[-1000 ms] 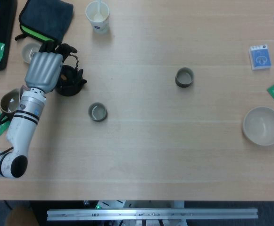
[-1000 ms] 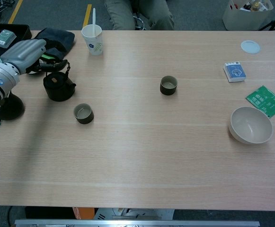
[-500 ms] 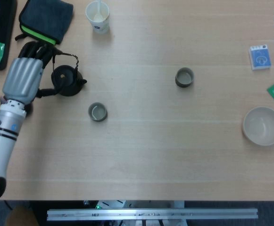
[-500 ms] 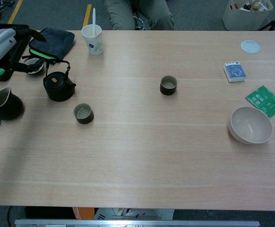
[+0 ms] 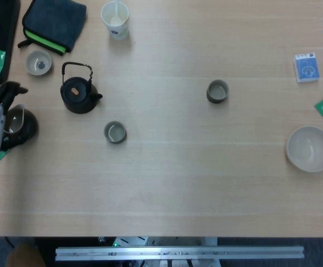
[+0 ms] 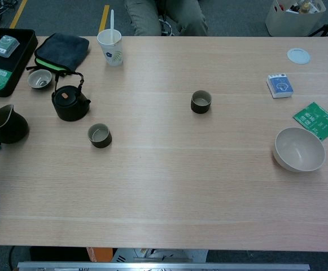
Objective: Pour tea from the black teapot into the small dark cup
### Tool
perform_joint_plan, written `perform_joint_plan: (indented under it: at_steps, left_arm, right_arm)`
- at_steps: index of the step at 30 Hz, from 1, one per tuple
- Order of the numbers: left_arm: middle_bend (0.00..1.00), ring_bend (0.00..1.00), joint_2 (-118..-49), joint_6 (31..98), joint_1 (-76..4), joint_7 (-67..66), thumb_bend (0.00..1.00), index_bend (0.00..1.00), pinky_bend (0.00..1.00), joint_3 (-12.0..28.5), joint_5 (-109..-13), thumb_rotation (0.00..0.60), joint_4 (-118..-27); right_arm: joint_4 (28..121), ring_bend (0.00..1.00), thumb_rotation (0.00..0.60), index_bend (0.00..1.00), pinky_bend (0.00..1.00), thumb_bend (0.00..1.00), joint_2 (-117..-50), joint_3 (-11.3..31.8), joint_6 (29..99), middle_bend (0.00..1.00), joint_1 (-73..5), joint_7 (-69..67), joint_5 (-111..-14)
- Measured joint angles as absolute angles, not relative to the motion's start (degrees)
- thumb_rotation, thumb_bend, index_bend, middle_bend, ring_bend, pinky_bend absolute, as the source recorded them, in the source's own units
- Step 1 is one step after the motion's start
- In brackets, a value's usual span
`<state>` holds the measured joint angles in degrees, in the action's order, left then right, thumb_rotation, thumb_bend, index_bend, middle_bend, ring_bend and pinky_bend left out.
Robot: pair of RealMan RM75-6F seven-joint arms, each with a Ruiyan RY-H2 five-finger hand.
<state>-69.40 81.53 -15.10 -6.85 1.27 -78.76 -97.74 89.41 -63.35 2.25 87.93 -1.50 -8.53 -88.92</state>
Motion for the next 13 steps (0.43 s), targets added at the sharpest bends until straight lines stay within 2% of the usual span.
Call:
perform_joint_plan:
  at_steps: [7, 13]
  left_arm:
    - [0.24, 0.13, -68.4, 87.5, -9.3, -6.0, 0.34, 0.26, 0.11, -1.3, -81.4, 0.506, -98.4]
    - [0.24, 0.13, -68.0, 90.4, -6.6, -5.7, 0.34, 0.26, 0.11, -1.6, -82.8, 0.508, -98.6]
  right_arm:
    - [90.3, 0.21, 0.600, 0.26, 0.31, 0.21, -63.0, 1.7, 86.5, 0.30, -2.9, -7.5, -91.0]
    - [91.0, 0.21, 0.600, 0.26, 0.31, 0.21, -63.0, 1.6, 85.9, 0.30, -3.5, -6.7, -91.4]
